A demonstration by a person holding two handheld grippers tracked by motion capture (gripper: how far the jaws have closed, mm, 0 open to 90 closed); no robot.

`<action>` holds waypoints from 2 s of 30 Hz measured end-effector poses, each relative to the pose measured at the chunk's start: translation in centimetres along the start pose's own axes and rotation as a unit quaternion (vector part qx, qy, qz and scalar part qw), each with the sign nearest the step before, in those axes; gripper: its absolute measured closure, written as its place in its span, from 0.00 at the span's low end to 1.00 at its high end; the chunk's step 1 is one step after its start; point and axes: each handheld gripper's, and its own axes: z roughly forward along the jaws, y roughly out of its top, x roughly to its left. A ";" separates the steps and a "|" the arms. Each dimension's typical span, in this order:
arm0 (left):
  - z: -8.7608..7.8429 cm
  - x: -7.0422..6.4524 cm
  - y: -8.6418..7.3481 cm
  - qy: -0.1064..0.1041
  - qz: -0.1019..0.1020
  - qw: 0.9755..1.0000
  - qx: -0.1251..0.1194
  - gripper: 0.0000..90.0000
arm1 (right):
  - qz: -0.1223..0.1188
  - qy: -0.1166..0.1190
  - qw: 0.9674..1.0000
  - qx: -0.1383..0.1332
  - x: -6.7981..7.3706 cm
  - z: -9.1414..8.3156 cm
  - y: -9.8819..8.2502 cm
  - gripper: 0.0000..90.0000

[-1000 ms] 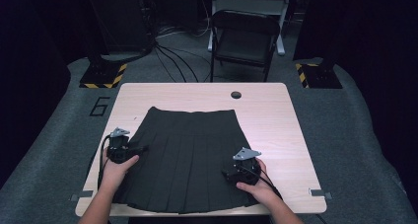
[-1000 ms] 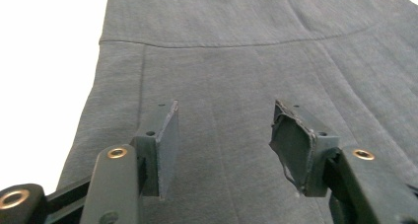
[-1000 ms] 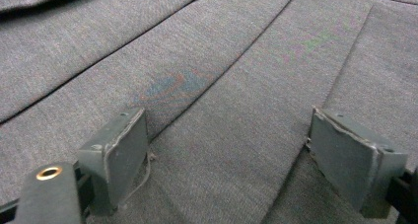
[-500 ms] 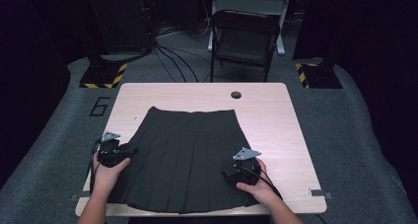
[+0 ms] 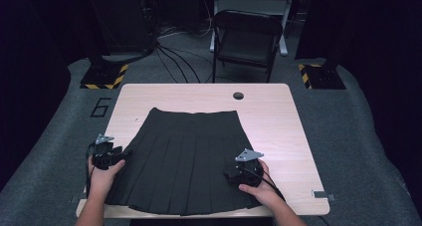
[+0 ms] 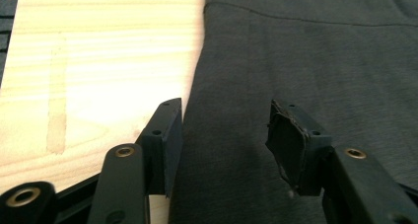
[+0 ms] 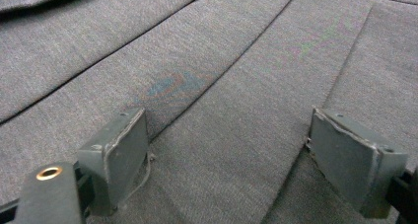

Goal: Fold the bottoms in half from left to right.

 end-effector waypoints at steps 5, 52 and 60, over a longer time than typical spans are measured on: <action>0.7 -0.2 -0.2 0.003 0.010 1.000 0.008 0.48 | 0.000 0.000 1.000 0.000 0.0 0.0 0.0 0.17; 1.6 -0.8 -1.0 0.005 0.035 0.999 0.012 0.79 | 0.000 0.000 1.000 0.000 0.0 0.0 0.0 0.17; 1.7 -0.8 -0.9 0.000 0.024 1.000 0.011 0.85 | 0.000 0.000 1.000 0.000 0.0 0.0 0.0 0.17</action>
